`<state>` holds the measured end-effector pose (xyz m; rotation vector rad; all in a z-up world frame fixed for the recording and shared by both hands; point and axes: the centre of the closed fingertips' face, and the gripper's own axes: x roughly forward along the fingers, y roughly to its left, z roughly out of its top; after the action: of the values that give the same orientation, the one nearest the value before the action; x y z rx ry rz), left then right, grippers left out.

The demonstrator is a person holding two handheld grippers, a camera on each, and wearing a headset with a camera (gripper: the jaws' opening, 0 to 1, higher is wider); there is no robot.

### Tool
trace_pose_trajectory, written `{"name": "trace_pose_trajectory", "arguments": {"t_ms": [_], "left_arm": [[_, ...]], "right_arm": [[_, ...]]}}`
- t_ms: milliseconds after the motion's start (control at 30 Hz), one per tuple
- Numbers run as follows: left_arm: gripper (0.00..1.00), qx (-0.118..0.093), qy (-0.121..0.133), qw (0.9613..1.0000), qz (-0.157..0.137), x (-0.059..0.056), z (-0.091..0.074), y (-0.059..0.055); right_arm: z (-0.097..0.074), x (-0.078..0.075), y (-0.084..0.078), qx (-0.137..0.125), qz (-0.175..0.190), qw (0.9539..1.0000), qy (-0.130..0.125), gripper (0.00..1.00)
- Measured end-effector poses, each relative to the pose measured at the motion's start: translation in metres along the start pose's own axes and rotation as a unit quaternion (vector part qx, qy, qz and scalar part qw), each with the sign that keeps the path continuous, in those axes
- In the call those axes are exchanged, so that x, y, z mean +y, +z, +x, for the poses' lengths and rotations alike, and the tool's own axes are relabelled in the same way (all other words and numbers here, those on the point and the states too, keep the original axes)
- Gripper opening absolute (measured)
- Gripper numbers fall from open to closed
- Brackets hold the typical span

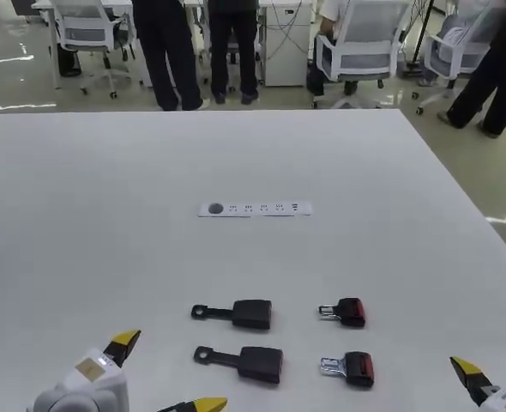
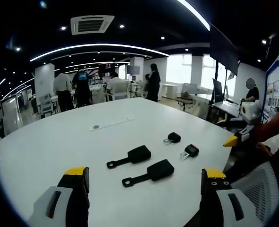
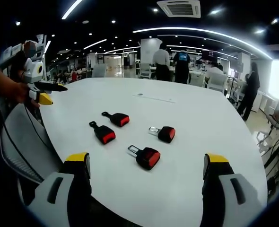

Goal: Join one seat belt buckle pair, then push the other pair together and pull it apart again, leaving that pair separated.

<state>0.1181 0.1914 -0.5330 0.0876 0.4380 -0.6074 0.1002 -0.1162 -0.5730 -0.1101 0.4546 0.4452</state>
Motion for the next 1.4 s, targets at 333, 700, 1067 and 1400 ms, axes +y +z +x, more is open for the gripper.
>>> {"name": "trace_pose_trajectory", "arguments": {"t_ms": [333, 700, 1067, 1400], "left_arm": [[1.00, -0.001, 0.000, 1.0000, 0.000, -0.002, -0.002, 0.000], [1.00, -0.002, 0.002, 1.0000, 0.003, -0.006, -0.007, 0.001], [1.00, -0.003, 0.001, 1.0000, 0.005, -0.007, -0.009, 0.002], [1.00, 0.000, -0.003, 0.9999, 0.010, -0.008, -0.007, 0.000]], "right_arm": [[-0.003, -0.001, -0.002, 0.000, 0.000, 1.0000, -0.001, 0.99], [-0.006, 0.001, -0.004, 0.000, -0.002, 1.0000, 0.000, 0.99], [-0.010, 0.002, -0.004, -0.001, -0.004, 1.0000, -0.002, 0.99], [-0.011, 0.004, -0.001, -0.002, -0.006, 1.0000, -0.001, 0.99]]}}
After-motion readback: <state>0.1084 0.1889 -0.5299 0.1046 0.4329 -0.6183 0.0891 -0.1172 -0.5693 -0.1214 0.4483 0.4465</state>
